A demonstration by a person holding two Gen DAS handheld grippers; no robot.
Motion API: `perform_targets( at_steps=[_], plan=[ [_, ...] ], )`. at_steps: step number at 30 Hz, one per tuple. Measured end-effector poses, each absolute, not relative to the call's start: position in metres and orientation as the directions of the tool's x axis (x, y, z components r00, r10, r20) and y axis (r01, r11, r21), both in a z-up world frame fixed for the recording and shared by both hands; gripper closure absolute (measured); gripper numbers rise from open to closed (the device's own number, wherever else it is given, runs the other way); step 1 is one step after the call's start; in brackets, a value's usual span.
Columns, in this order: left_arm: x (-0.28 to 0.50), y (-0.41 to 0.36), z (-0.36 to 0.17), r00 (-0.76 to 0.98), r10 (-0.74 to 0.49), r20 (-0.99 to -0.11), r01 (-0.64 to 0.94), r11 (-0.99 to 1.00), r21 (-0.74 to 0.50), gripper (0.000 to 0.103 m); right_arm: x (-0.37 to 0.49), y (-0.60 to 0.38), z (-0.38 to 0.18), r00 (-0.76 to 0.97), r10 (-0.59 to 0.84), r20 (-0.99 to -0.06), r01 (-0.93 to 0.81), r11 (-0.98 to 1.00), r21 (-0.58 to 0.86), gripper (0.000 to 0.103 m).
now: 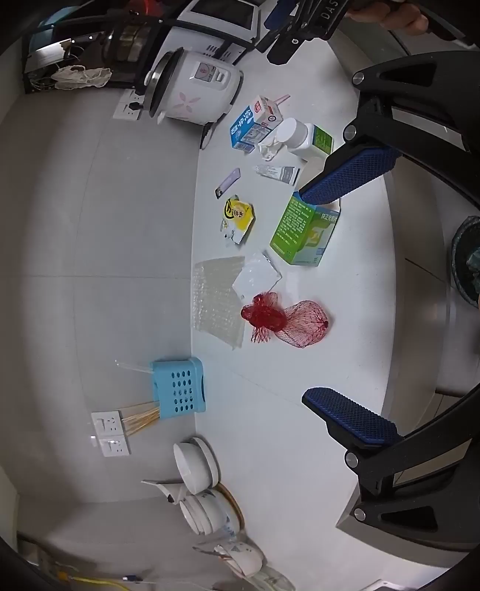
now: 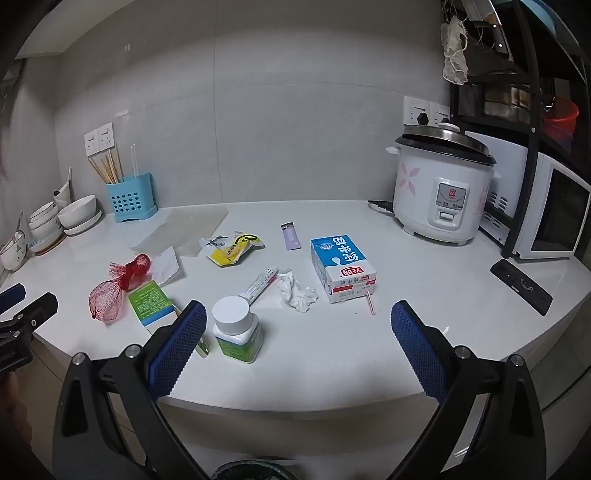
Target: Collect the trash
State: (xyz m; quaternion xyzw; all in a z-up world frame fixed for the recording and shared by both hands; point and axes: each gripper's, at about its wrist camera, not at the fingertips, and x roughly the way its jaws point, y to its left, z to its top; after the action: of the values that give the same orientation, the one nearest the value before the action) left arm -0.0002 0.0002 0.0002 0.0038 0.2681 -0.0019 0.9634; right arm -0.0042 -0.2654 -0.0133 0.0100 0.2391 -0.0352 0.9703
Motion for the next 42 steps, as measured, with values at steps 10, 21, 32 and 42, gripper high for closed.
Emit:
perform_targets(
  at_steps=[10,21,32,42],
  plan=[
    [0.005,0.007,0.007,0.856,-0.004,-0.517,0.005,1.000,0.001,0.006,-0.002,-0.264,-0.011,0.884,-0.055,-0.465,0.065,0.998,0.005,0.007],
    [0.002,0.004,0.009,0.869,-0.003,-0.495,0.004,1.000,0.001,0.006,-0.001,-0.263,-0.008,0.887,-0.074,-0.456,0.079,0.997,-0.008,0.007],
    [0.002,0.003,0.009,0.870,-0.003,-0.493,0.002,1.000,-0.002,0.006,-0.002,-0.262,-0.007,0.886,-0.074,-0.458,0.078,0.997,-0.010,0.007],
    [0.000,0.003,0.008,0.871,-0.003,-0.491,0.001,1.000,-0.003,0.006,-0.003,-0.261,-0.008,0.886,-0.076,-0.458,0.081,0.997,-0.008,0.007]
  ],
)
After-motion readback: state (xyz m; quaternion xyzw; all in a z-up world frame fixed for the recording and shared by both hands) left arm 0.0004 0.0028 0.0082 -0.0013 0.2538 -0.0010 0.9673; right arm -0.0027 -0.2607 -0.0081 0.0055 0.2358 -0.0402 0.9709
